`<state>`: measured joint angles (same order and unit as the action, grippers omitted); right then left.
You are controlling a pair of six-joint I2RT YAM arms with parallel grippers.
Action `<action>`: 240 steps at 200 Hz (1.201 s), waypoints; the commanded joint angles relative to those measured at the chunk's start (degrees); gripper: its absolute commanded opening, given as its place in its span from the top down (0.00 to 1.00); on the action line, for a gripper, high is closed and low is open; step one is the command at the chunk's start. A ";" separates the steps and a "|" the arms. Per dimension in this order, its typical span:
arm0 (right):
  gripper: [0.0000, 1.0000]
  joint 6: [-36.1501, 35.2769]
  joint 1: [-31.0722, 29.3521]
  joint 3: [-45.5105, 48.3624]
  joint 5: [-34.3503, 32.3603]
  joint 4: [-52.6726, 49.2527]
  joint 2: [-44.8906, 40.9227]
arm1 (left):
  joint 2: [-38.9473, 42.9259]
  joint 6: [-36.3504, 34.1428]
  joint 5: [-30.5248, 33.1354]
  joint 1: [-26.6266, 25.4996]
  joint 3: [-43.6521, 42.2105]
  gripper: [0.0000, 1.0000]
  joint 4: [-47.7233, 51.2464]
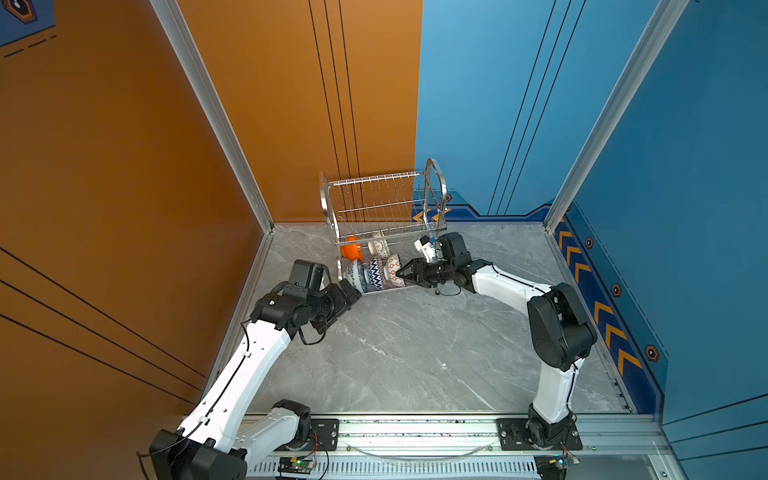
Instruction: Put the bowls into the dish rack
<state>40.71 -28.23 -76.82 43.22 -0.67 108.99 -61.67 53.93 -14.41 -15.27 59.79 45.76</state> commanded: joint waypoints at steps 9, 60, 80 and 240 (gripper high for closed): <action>0.45 -0.52 -0.51 1.29 -0.80 -1.79 -3.16 | -1.05 -1.97 -0.12 0.41 1.72 0.02 1.13; 0.41 -0.19 -0.78 3.60 -1.59 -1.79 -6.36 | -2.44 -2.69 -0.21 0.92 1.78 0.02 0.32; 0.38 -0.18 -0.68 4.94 -1.86 -2.04 -7.75 | -3.06 -3.37 -0.29 1.38 1.81 0.02 -0.14; 0.00 -4.25 7.32 17.91 -8.64 -11.87 -25.52 | -3.72 -14.05 8.75 12.47 1.02 0.02 -1.88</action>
<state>38.50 -23.79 -61.04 38.89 -8.08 87.07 -65.39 44.05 -12.47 -4.25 60.14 44.58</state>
